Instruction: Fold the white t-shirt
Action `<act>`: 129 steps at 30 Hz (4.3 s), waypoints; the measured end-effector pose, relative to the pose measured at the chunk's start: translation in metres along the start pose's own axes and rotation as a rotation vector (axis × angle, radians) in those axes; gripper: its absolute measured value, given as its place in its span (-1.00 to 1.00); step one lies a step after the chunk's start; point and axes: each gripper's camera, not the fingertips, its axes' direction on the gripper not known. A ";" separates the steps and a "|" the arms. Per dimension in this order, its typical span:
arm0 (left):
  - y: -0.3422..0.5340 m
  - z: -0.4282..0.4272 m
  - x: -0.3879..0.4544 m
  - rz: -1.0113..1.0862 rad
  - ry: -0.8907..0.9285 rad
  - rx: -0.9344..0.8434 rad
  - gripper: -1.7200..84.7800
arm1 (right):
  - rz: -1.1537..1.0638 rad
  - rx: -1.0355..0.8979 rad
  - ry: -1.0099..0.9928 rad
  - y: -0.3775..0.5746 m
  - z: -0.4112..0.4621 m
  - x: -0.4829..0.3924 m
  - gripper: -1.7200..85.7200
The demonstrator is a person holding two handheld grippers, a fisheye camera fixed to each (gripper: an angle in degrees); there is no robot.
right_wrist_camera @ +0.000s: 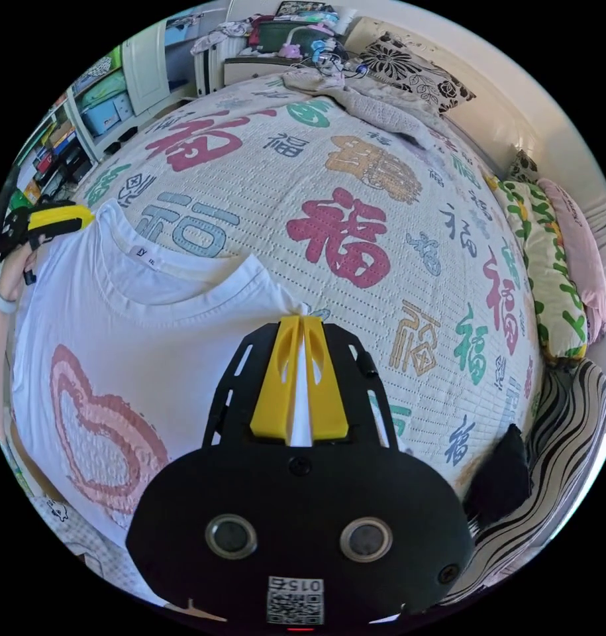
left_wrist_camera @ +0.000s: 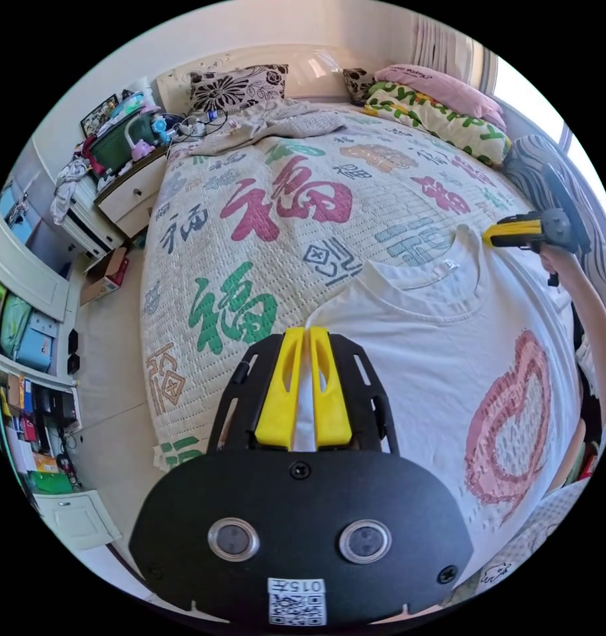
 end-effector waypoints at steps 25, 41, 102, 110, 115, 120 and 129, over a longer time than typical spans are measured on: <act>0.494 -0.295 0.100 -0.253 -0.015 0.276 -0.77 | 0.245 0.719 0.460 0.588 -0.193 -0.134 -0.77; 0.509 -0.255 0.097 -0.376 0.059 0.053 -0.69 | 0.415 0.084 -0.142 0.623 -0.104 -0.020 -0.73; 0.246 -0.191 -0.082 -0.558 0.085 0.101 -0.70 | 0.535 0.052 -0.182 0.364 -0.102 0.191 -0.74; 0.198 -0.131 -0.081 -0.423 0.027 -0.045 -0.83 | 0.534 -0.090 -0.151 0.331 -0.057 0.210 -0.92; 0.194 -0.143 -0.078 -0.392 -0.052 0.012 -0.93 | 0.582 -0.056 -0.108 0.336 -0.055 0.220 -0.95; 0.195 -0.121 -0.061 -0.362 -0.117 -0.037 -0.87 | 0.576 -0.071 -0.067 0.337 -0.056 0.208 -0.85; 0.265 -0.212 -0.034 -0.310 -0.165 0.041 -0.75 | 0.338 0.337 -0.151 0.402 -0.160 0.145 -0.76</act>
